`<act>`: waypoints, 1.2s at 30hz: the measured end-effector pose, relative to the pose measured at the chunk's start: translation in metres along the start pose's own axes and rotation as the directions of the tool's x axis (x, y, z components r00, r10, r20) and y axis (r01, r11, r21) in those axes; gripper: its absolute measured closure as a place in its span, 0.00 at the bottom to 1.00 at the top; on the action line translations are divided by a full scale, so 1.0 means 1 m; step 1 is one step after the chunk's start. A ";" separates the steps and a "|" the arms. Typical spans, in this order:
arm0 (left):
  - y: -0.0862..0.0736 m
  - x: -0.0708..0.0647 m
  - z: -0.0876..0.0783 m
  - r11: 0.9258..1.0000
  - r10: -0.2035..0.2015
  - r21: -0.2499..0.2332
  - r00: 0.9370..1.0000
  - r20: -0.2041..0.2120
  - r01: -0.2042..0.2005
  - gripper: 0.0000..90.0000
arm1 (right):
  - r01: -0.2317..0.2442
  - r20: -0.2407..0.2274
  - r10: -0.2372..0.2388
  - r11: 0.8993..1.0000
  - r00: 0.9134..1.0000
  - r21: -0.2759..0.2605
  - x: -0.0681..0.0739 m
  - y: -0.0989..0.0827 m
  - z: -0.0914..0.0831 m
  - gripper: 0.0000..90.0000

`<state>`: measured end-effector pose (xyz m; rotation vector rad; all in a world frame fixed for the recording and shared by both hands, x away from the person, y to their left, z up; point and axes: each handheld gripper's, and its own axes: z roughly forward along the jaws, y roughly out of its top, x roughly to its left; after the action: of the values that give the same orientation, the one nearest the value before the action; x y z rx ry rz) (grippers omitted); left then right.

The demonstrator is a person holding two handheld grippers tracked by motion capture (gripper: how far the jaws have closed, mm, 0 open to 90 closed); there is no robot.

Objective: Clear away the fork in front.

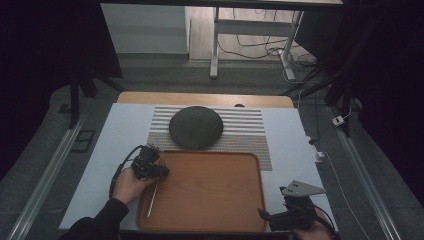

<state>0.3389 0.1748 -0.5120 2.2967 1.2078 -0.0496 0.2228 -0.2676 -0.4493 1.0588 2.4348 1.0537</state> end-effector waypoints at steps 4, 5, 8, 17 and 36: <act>0.000 -0.002 -0.007 0.999 0.019 -0.036 1.000 0.005 -0.019 0.77 | -0.001 -0.001 0.001 1.000 1.000 0.000 0.000 0.000 0.000 0.00; -0.001 -0.002 -0.008 0.999 0.024 -0.044 1.000 0.008 -0.024 0.73 | -0.001 -0.001 0.001 1.000 1.000 -0.001 0.000 0.000 0.000 0.00; -0.002 -0.003 -0.012 0.997 0.042 -0.061 0.999 0.007 -0.041 0.63 | -0.001 0.000 0.001 1.000 1.000 -0.001 0.000 0.000 0.000 0.00; -0.009 -0.010 -0.027 0.992 0.070 -0.112 0.997 0.038 -0.066 0.33 | 0.000 0.000 0.000 1.000 1.000 -0.003 0.000 0.000 0.000 0.00; -0.050 -0.028 -0.069 0.971 0.085 -0.233 0.992 0.097 -0.061 0.05 | -0.007 -0.003 0.007 1.000 1.000 -0.003 0.000 0.001 0.000 0.00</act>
<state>0.2691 0.2090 -0.4675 2.1062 1.0178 -0.0050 0.2237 -0.2671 -0.4489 1.0664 2.4328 1.0619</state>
